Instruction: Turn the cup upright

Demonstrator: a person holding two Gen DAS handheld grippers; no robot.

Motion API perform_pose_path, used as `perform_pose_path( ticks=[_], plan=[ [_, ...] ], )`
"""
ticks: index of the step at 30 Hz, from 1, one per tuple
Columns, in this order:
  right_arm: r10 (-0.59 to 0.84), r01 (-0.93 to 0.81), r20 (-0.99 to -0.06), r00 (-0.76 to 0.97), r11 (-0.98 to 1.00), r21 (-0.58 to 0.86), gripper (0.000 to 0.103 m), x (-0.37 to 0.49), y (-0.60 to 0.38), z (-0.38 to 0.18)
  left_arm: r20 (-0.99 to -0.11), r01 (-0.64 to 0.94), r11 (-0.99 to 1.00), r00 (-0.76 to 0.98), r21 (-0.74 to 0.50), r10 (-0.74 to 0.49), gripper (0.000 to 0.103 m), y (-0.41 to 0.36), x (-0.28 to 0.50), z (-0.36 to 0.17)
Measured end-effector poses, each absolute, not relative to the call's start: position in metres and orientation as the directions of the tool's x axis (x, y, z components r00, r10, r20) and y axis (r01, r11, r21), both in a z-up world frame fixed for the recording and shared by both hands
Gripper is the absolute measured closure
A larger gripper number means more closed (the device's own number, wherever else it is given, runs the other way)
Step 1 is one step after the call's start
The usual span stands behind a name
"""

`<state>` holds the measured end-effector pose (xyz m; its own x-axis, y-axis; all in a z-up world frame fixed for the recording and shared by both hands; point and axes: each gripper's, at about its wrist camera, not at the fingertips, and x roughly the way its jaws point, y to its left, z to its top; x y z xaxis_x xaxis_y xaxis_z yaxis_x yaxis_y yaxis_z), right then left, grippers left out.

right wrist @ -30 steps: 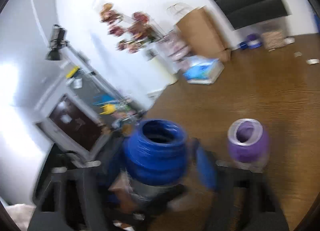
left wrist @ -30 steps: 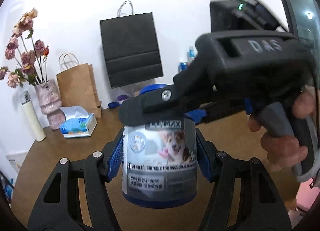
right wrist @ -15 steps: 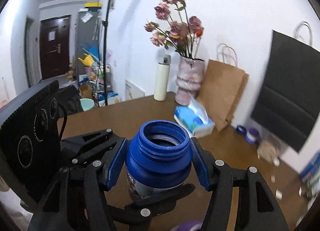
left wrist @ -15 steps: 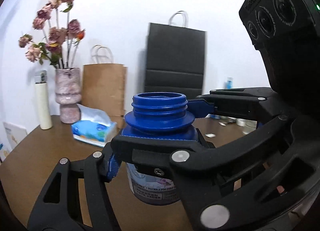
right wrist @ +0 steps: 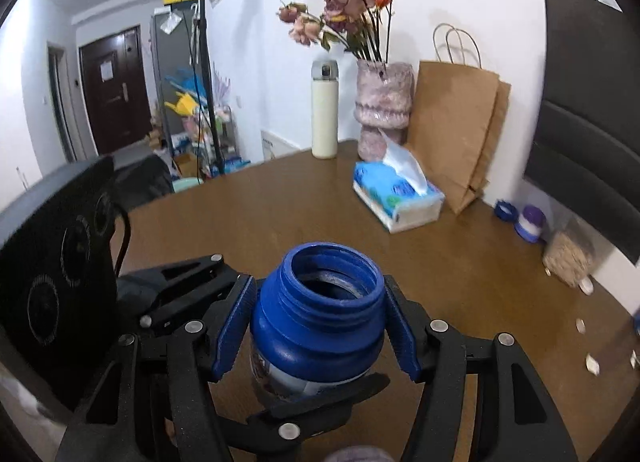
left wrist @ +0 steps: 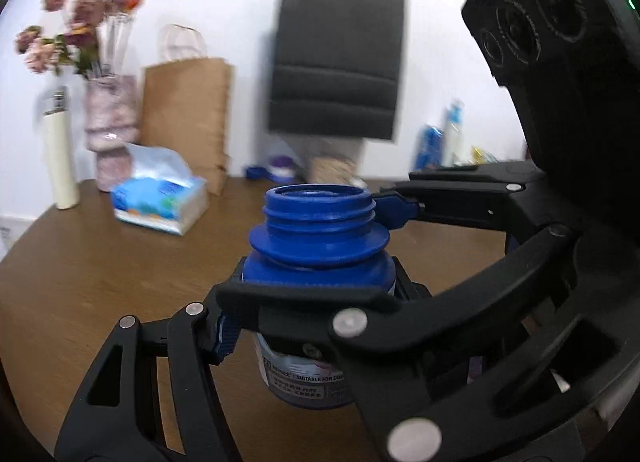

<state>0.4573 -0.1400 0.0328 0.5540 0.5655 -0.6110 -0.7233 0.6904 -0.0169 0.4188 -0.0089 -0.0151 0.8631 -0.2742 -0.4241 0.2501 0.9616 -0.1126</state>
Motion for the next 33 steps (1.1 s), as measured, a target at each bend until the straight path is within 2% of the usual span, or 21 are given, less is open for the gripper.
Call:
perform_pose_path(
  ticks=[2, 10, 14, 16, 19, 21, 22, 23, 27, 30, 33],
  plan=[
    [0.544, -0.712, -0.615, 0.570, 0.701, -0.039, 0.036, 0.443, -0.151, 0.021, -0.461, 0.281, 0.956, 0.839, -0.089, -0.290, 0.043, -0.025, 0.413, -0.027],
    [0.552, -0.649, -0.608, 0.570, 0.757, 0.079, 0.037, 0.428, -0.202, -0.019, -0.625, 0.371, 0.928, 0.717, -0.033, -0.309, 0.043, -0.062, 0.415, -0.053],
    [0.457, -0.608, -0.611, 0.646, 0.792, -0.050, 0.037, 0.423, -0.203, -0.025, -0.675, 0.374, 0.922, 0.657, -0.096, -0.336, 0.042, -0.053, 0.410, -0.060],
    [0.415, -0.597, -0.613, 0.672, 0.794, -0.115, 0.037, 0.418, -0.199, -0.025, -0.711, 0.353, 0.931, 0.632, -0.090, -0.308, 0.041, -0.044, 0.401, -0.059],
    [0.380, -0.592, -0.606, 0.699, 0.782, -0.192, 0.036, 0.410, -0.190, -0.027, -0.713, 0.311, 0.946, 0.643, -0.092, -0.280, 0.028, -0.026, 0.383, -0.055],
    [0.364, -0.583, -0.612, 0.702, 0.787, -0.201, 0.033, 0.412, -0.187, -0.029, -0.711, 0.271, 0.959, 0.660, -0.076, -0.243, 0.027, -0.015, 0.372, -0.052],
    [0.361, -0.579, -0.621, 0.696, 0.793, -0.188, 0.025, 0.415, -0.187, -0.029, -0.708, 0.259, 0.963, 0.666, -0.074, -0.233, 0.027, -0.011, 0.369, -0.051],
    [0.360, -0.573, -0.625, 0.693, 0.801, -0.174, 0.021, 0.416, -0.189, -0.029, -0.706, 0.228, 0.971, 0.676, -0.071, -0.210, 0.026, -0.005, 0.364, -0.050],
    [0.428, -0.574, -0.595, 0.680, 0.816, -0.069, 0.020, 0.410, -0.200, -0.013, -0.687, 0.156, 0.984, 0.706, -0.086, -0.172, 0.025, 0.008, 0.348, -0.039],
    [0.439, -0.543, -0.569, 0.695, 0.840, -0.017, 0.014, 0.396, -0.215, 0.010, -0.657, 0.129, 0.987, 0.736, -0.098, -0.161, 0.021, 0.013, 0.335, -0.026],
    [0.411, -0.478, -0.556, 0.723, 0.878, 0.027, 0.014, 0.379, -0.235, 0.032, -0.612, 0.118, 0.988, 0.776, -0.099, -0.154, 0.010, 0.017, 0.314, -0.009]
  ],
)
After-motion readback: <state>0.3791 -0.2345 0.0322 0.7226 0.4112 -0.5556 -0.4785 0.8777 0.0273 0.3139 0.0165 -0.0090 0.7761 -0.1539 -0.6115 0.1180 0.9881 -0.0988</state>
